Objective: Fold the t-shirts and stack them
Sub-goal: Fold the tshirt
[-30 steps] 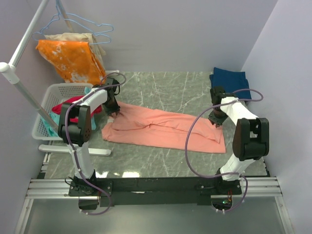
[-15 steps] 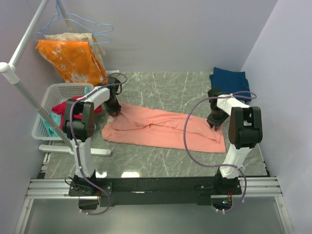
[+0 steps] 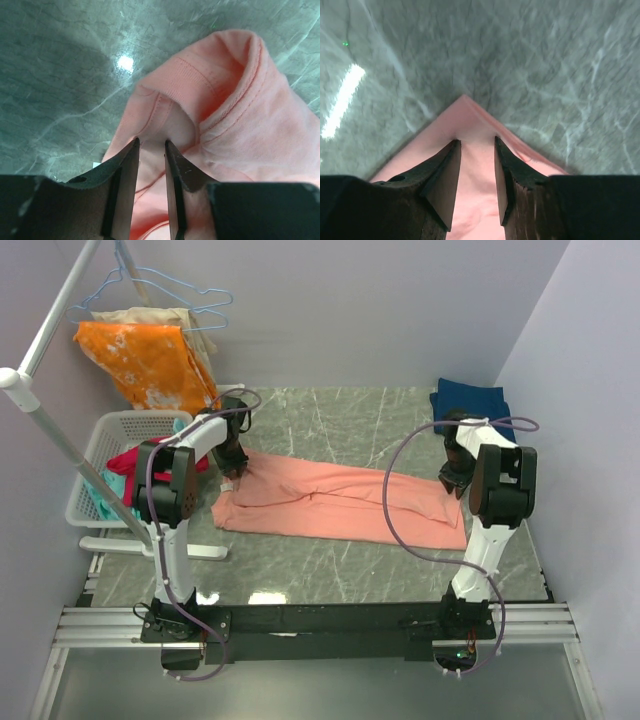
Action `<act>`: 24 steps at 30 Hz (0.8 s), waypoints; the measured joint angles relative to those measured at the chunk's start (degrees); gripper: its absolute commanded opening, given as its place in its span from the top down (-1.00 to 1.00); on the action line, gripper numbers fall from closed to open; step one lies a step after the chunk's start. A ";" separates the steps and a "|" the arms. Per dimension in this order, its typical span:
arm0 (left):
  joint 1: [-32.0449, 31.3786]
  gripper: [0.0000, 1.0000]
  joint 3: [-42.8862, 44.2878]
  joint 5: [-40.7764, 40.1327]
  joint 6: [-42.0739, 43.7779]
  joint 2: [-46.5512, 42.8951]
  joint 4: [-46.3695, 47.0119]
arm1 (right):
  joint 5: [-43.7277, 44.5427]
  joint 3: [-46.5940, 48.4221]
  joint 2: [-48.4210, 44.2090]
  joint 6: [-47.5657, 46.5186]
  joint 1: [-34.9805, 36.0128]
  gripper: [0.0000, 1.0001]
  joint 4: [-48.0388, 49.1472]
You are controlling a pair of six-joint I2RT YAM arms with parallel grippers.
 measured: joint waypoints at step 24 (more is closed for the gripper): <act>-0.02 0.16 -5.46 6.97 3.61 -10.36 8.26 | 0.61 13.14 2.49 -7.23 -1.03 0.26 3.96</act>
